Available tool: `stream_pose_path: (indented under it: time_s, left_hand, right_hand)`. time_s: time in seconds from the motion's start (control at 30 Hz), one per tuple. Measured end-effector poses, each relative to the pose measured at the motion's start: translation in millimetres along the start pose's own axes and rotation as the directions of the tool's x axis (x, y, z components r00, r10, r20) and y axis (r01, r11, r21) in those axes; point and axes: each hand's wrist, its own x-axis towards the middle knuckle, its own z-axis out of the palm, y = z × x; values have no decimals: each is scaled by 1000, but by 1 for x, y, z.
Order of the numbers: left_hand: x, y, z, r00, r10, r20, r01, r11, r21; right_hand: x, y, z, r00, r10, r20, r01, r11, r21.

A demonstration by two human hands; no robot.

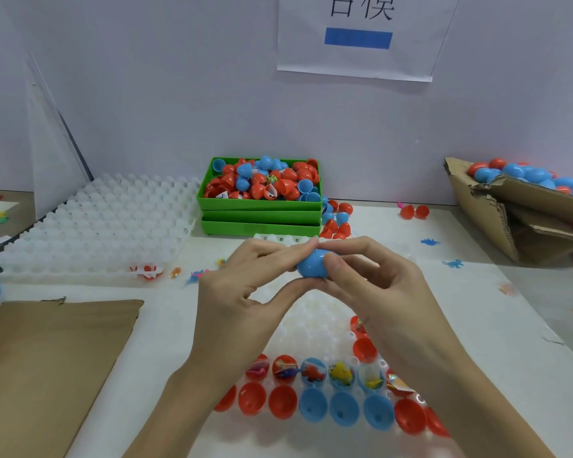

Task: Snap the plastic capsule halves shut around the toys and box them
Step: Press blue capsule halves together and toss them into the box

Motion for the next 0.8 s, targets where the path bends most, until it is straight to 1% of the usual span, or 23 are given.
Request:
stream_pose_path:
  time_s: [0.1,0.13,0.27,0.37,0.5,0.57,0.63,0.7,0.73,0.8]
  left_hand:
    - [1,2,2,1000,7,-1,-7,999,33]
    - [0,3,2,1000,12,1,-12,1000,25]
    - [0,2,2,999,-27,40,31,994,-106]
    - [-1,2,4,997,-39,71,51,985,-168]
    - [-2,1,5,991,-89,96,106,974,-199]
    - [-2,3,7,987,-109,117,132,968,-213]
    - [-2,7,11,986,-116,119,139,968,-211]
    - [-4,11,15,987,-134,85,150,963,-224]
    - [-4,12,16,987,-148,59,158,957,-245]
    - [-4,11,16,986,-164,32,167,944,-285]
  right_hand:
    - [2,0,-3,998,64,24,-67,992,109]
    - [2,0,-3,998,67,20,-69,991,111]
    - [2,1,-5,999,40,14,-41,995,89]
    - [1,2,-7,1000,9,13,-10,999,48]
    - [2,2,-7,1000,2,8,-2,1000,28]
    - [2,3,-5,1000,8,-25,-7,999,42]
    - [3,6,-2,998,46,-53,-37,988,148]
    - [3,10,3,992,124,-31,-109,945,309]
    - [2,12,4,986,165,2,-153,907,392]
    - [2,16,6,969,219,119,-248,802,543]
